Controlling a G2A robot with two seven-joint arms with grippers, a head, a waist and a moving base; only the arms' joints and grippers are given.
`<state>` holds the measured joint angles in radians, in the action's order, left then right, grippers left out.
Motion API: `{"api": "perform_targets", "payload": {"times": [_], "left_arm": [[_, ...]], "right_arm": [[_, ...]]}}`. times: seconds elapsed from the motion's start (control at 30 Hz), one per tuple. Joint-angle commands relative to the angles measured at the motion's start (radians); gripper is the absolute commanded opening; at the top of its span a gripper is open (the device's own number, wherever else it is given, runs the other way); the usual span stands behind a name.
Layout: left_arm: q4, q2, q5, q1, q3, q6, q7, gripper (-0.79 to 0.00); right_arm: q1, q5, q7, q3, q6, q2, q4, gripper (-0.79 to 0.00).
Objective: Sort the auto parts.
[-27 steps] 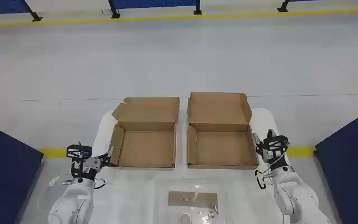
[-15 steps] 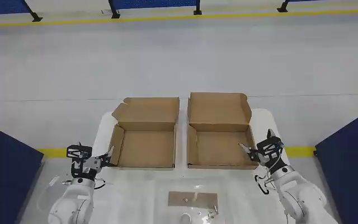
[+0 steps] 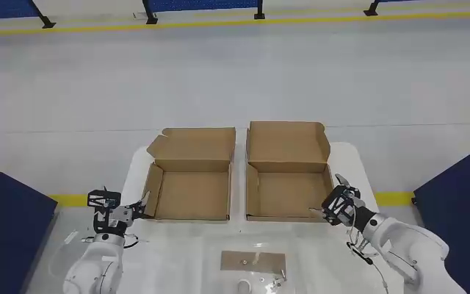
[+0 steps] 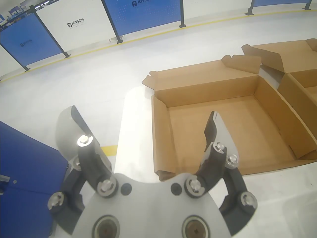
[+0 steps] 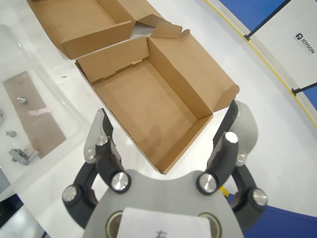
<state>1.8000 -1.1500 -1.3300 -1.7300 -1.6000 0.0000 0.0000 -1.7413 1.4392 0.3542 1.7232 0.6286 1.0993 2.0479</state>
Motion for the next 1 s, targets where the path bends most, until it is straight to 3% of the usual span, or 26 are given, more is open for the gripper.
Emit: {"api": "perform_targets", "payload": {"times": [0.0,0.1,0.23,0.47,0.77,0.97], "left_arm": [[0.0,0.0,0.0,0.0,0.0,0.0,0.0,0.0],[0.0,0.0,0.0,0.0,0.0,0.0,0.0,0.0],[0.0,0.0,0.0,0.0,0.0,0.0,0.0,0.0],[0.0,0.0,0.0,0.0,0.0,0.0,0.0,0.0],[0.0,0.0,0.0,0.0,0.0,0.0,0.0,0.0],[0.0,0.0,0.0,0.0,0.0,0.0,0.0,0.0]], "right_arm": [[0.0,-0.001,-0.001,0.0,-0.007,0.0,0.0,0.0],[-0.001,0.027,0.0,-0.006,0.001,-0.001,0.017,0.0],[0.0,0.135,0.049,-0.009,0.104,-0.013,0.103,0.0],[0.054,0.086,0.333,-0.038,0.38,-0.033,0.197,0.0],[0.056,0.084,0.339,-0.054,0.384,-0.035,0.206,0.0],[0.088,0.089,0.387,-0.199,0.384,-0.096,0.236,0.0]]}}
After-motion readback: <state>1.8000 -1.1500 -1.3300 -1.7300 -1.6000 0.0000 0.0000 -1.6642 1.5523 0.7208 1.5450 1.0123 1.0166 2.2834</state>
